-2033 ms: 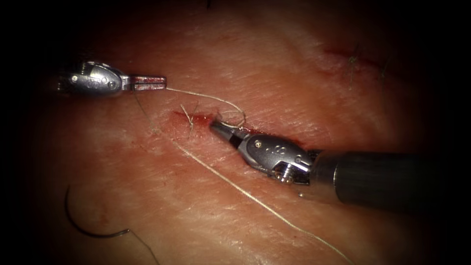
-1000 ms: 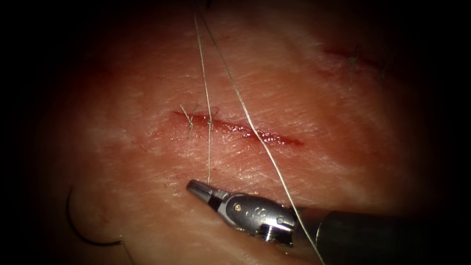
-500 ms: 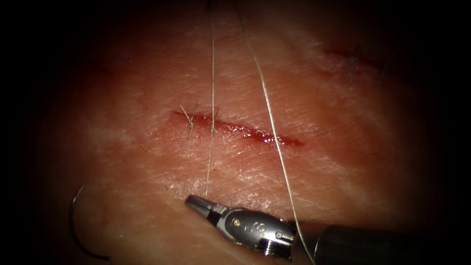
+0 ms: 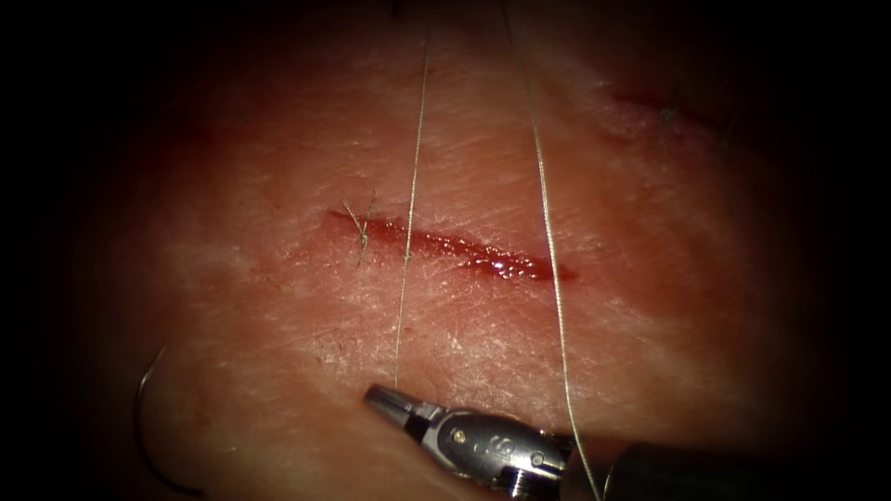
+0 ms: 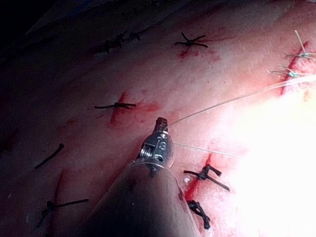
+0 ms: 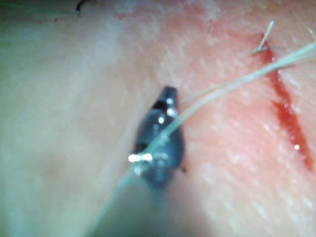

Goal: Wound Closure

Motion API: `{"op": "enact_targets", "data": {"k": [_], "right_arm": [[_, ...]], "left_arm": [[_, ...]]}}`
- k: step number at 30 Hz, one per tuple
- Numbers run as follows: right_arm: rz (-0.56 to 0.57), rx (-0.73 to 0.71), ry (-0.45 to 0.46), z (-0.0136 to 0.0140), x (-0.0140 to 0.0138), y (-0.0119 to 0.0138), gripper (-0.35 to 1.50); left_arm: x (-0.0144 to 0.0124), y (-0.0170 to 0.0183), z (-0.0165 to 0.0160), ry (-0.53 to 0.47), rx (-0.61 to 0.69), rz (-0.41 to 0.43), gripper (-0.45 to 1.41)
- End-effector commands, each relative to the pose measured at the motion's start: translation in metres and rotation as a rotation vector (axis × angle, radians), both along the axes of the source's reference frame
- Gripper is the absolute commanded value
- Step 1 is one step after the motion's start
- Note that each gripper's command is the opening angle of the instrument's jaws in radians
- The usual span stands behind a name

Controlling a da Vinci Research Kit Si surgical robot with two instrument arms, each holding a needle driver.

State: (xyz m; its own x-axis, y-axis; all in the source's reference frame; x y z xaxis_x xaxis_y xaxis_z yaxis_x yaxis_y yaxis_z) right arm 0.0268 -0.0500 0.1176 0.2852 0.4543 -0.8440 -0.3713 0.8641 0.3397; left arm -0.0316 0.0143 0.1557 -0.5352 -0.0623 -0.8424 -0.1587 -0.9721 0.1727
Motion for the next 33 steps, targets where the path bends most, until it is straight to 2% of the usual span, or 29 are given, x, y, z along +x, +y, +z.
{"op": "enact_targets", "data": {"k": [1, 13, 22, 28, 30, 31, 32, 33], "right_arm": [[-0.002, -0.001, 0.002, 0.0007, 0.0007, -0.0008, -0.35], [-0.027, -0.004, 0.011, -0.0009, 0.0012, -0.0034, -0.35], [-0.028, -0.003, 0.012, -0.0012, 0.0012, -0.0034, -0.35], [0.051, -0.006, 0.036, -0.0027, 0.0007, -0.0007, -0.35], [0.068, -0.005, 0.048, -0.0038, 0.0004, 0.0003, -0.35], [0.079, -0.004, 0.053, -0.0052, 0.0005, 0.0016, -0.35], [0.088, -0.006, 0.047, -0.0057, 0.0006, 0.0020, -0.01], [0.088, -0.006, 0.047, -0.0057, 0.0006, 0.0020, -0.01]], "left_arm": [[-0.0005, 0.0008, 0.0002, 0.008, -0.013, 0.002, -0.45], [-0.0013, 0.0025, -0.0002, 0.061, -0.076, -0.012, -0.45], [-0.0014, 0.0030, -0.0004, 0.060, -0.083, -0.024, -0.45], [-0.0016, 0.0009, -0.0009, 0.027, -0.062, -0.001, -0.45], [-0.0018, -0.0005, -0.0018, 0.008, -0.046, 0.014, -0.45], [-0.0018, -0.0017, -0.0029, -0.008, -0.031, 0.022, -0.45], [-0.0018, -0.0024, -0.0039, -0.016, -0.022, 0.026, -0.45], [-0.0018, -0.0024, -0.0039, -0.016, -0.022, 0.026, -0.45]]}}
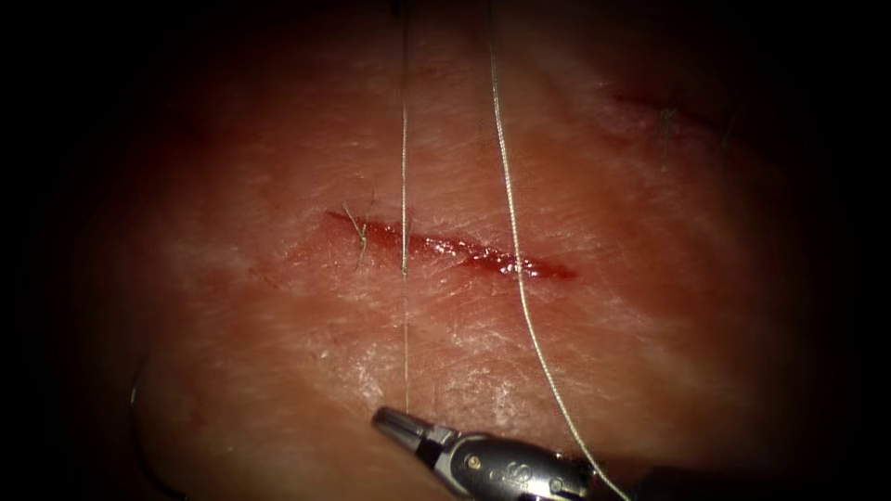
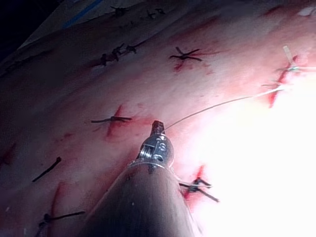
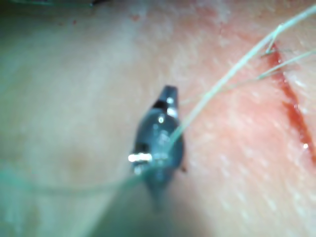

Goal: Wound Closure

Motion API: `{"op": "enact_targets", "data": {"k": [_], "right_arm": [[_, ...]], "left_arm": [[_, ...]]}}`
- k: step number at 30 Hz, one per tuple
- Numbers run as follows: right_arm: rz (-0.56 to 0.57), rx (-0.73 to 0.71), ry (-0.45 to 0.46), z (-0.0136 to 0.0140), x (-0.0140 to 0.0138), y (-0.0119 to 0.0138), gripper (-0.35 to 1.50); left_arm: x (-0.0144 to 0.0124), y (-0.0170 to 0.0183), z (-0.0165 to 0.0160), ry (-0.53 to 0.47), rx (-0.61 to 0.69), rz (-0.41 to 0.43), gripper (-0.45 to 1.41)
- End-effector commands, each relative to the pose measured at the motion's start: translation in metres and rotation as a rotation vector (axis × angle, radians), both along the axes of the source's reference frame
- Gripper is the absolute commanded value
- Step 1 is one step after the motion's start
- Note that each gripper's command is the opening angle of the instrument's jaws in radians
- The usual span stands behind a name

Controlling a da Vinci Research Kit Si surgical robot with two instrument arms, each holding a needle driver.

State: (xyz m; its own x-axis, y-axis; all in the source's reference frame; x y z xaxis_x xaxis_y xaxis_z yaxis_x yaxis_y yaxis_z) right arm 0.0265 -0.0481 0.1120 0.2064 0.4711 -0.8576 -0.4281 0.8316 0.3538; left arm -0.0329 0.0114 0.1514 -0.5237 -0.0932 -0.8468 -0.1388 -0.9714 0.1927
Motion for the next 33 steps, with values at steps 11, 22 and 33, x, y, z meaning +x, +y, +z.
{"op": "enact_targets", "data": {"k": [11, 22, 33], "right_arm": [[0.025, 0.006, 0.027, -0.0033, 0.0006, 0.0004, 1.41], [-0.103, 0.071, 0.067, -0.0065, -0.0039, 0.0017, 1.30], [-0.074, 0.067, -0.039, -0.0041, -0.0034, 0.0109, 1.35]], "left_arm": [[0.0008, -0.0031, -0.0109, -0.107, 0.086, 0.017, -0.45], [0.0045, -0.0108, -0.0222, -0.218, 0.122, 0.046, -0.45], [0.0058, -0.0142, -0.0310, -0.309, 0.152, 0.064, -0.45]]}}
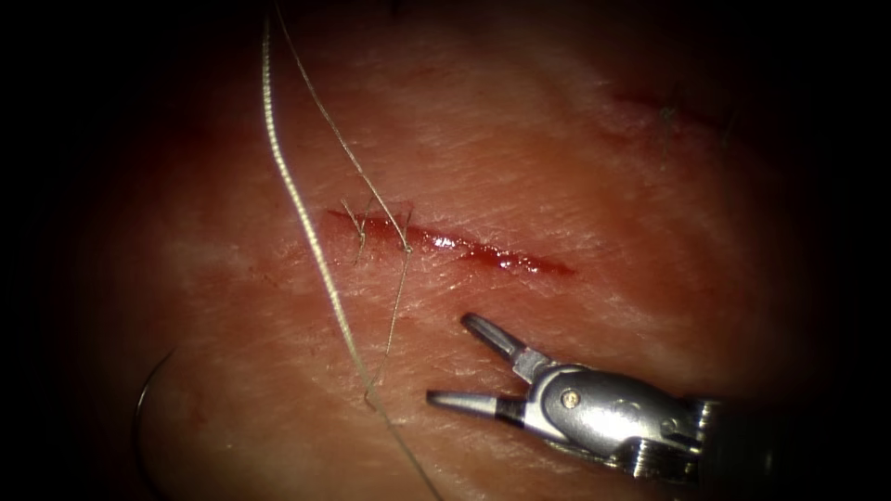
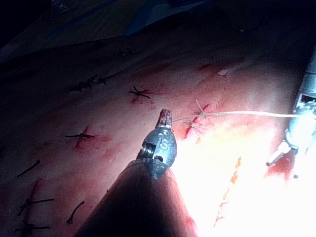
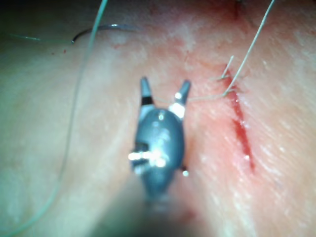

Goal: Wound Closure

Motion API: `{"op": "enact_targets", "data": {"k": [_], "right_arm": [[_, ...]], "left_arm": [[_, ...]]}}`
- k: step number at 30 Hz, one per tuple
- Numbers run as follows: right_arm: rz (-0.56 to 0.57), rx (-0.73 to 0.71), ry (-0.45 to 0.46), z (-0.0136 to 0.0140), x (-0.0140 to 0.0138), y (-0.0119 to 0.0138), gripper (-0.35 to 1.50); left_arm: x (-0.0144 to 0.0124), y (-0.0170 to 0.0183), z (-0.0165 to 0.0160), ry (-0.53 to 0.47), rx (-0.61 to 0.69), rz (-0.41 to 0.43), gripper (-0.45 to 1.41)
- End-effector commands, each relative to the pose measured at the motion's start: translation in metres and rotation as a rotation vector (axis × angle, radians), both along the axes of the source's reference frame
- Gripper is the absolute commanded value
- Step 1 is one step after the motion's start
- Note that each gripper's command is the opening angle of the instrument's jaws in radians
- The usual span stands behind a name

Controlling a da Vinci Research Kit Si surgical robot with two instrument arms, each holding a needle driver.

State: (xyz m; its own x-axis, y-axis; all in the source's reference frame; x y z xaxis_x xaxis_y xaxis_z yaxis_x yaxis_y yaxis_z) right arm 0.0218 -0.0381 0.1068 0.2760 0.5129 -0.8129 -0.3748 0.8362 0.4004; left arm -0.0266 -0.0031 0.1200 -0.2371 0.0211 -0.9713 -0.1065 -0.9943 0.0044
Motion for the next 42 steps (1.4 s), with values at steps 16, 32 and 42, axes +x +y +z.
{"op": "enact_targets", "data": {"k": [16, 32, 42], "right_arm": [[0.051, -0.091, -0.144, 0.0110, 0.0086, 0.0096, 1.48], [0.025, -0.094, -0.161, 0.0140, 0.0118, 0.0091, 1.48], [0.020, -0.085, -0.161, 0.0149, 0.0121, 0.0089, 1.48]], "left_arm": [[-0.0012, -0.0023, -0.0070, -0.070, 0.021, 0.033, -0.45], [-0.0022, -0.0032, -0.0102, -0.115, 0.028, 0.052, -0.45], [-0.0033, -0.0042, -0.0120, -0.139, 0.025, 0.064, -0.45]]}}
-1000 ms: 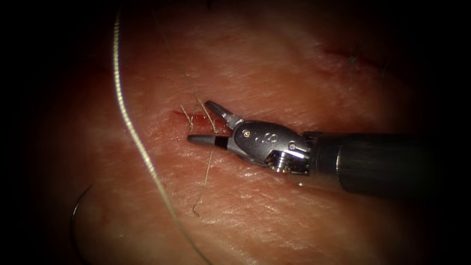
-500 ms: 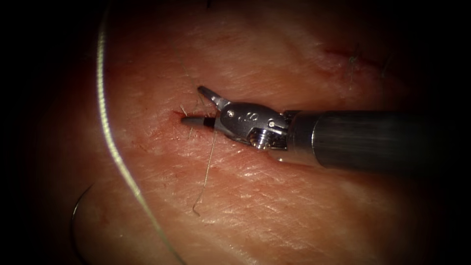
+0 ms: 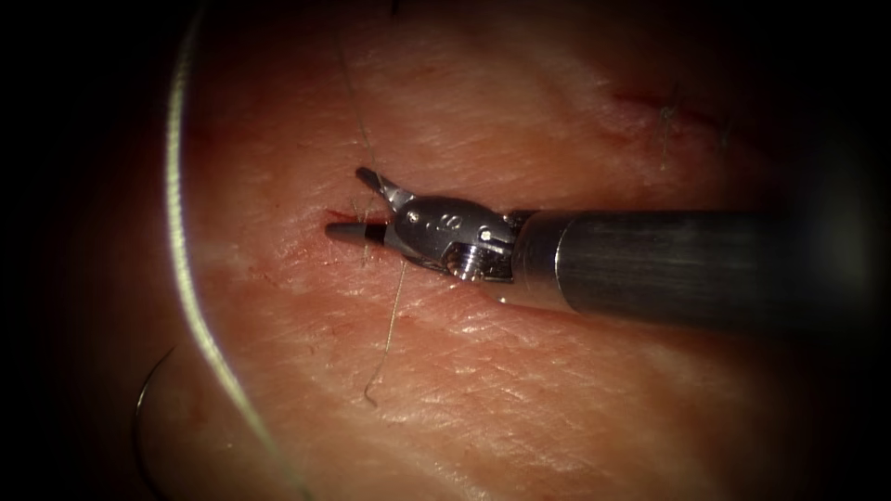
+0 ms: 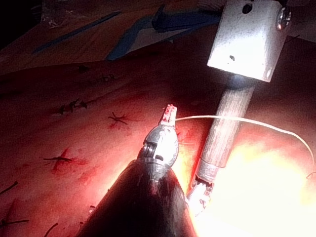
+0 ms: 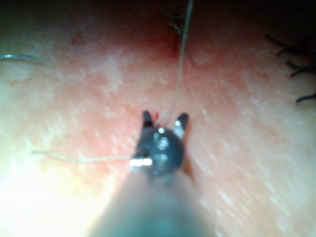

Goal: Wound Closure

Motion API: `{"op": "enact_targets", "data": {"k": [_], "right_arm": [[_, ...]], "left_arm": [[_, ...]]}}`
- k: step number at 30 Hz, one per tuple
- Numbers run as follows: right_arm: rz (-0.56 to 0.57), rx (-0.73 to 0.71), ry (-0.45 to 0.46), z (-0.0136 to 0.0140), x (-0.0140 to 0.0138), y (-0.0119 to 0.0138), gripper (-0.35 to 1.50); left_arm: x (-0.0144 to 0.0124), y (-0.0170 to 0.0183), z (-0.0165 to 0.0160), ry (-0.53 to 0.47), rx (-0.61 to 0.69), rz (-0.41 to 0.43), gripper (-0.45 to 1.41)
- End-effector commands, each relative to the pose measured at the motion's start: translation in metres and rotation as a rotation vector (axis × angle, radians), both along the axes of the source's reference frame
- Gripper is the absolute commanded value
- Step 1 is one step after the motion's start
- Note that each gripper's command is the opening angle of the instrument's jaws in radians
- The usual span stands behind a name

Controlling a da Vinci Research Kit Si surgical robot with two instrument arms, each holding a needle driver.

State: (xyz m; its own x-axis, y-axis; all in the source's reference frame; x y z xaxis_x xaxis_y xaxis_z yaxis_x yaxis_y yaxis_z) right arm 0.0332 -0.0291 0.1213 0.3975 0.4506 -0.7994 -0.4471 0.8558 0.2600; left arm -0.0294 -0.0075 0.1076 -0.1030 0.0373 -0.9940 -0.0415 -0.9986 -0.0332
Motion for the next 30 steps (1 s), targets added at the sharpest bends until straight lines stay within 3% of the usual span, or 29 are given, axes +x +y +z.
{"op": "enact_targets", "data": {"k": [1, 3, 4, 5, 6, 7, 8, 13, 15, 16, 17, 21, 22, 24, 29, 30], "right_arm": [[-0.001, 0.001, 0.002, 0.0005, 0.0007, -0.0001, 1.48], [0.004, -0.006, 0.015, 0.0003, 0.0008, -0.0003, 1.43], [-0.008, -0.003, 0.031, 0.0002, 0.0008, -0.0004, 1.31], [-0.018, -0.003, 0.049, 0.0001, 0.0007, -0.0005, 1.08], [-0.030, -0.002, 0.069, -0.0001, 0.0007, -0.0006, 0.62], [-0.046, -0.001, 0.092, -0.0003, 0.0005, -0.0008, -0.06], [-0.054, -0.002, 0.102, -0.0005, 0.0005, -0.0008, -0.35], [-0.022, -0.022, 0.119, -0.0009, -0.0003, 0.0000, -0.35], [-0.022, -0.023, 0.122, -0.0009, -0.0004, 0.0000, -0.30], [-0.012, -0.027, 0.110, -0.0009, -0.0006, -0.0001, 0.88], [-0.004, -0.029, 0.102, -0.0009, -0.0007, -0.0002, 1.38], [0.028, -0.025, 0.114, -0.0017, -0.0018, -0.0011, 1.48], [0.018, -0.015, 0.128, -0.0033, -0.0036, -0.0021, 1.48], [0.016, -0.012, 0.133, -0.0039, -0.0042, -0.0023, 1.48], [0.000, -0.002, 0.164, -0.0077, -0.0080, -0.0041, 1.48], [0.000, -0.002, 0.164, -0.0077, -0.0080, -0.0041, 1.48]], "left_arm": [[-0.0005, 0.0002, 0.0004, -0.001, -0.003, 0.000, -0.45], [-0.0007, 0.0001, 0.0002, -0.005, -0.003, 0.003, -0.45], [-0.0007, 0.0000, 0.0002, -0.006, -0.004, 0.003, -0.45], [-0.0007, 0.0000, 0.0002, -0.007, -0.004, 0.004, -0.45], [-0.0007, 0.0000, 0.0002, -0.008, -0.004, 0.005, -0.45], [-0.0007, 0.0000, 0.0002, -0.009, -0.004, 0.005, -0.45], [-0.0007, 0.0000, 0.0002, -0.010, -0.004, 0.006, -0.45], [0.0000, -0.0001, 0.0001, -0.011, -0.005, 0.010, -0.45], [0.0002, -0.0001, 0.0001, -0.009, -0.005, 0.010, -0.45], [0.0009, -0.0002, 0.0002, 0.000, -0.005, 0.008, -0.45], [0.0014, -0.0002, 0.0002, 0.008, -0.006, 0.005, -0.45], [0.0031, -0.0005, 0.0003, 0.035, -0.008, -0.004, -0.45], [0.0055, -0.0009, 0.0004, 0.072, -0.011, -0.015, -0.45], [0.0063, -0.0010, 0.0005, 0.080, -0.012, -0.023, -0.45], [0.0121, -0.0020, 0.0007, 0.171, -0.034, -0.066, -0.45], [0.0121, -0.0020, 0.0007, 0.171, -0.034, -0.066, -0.45]]}}
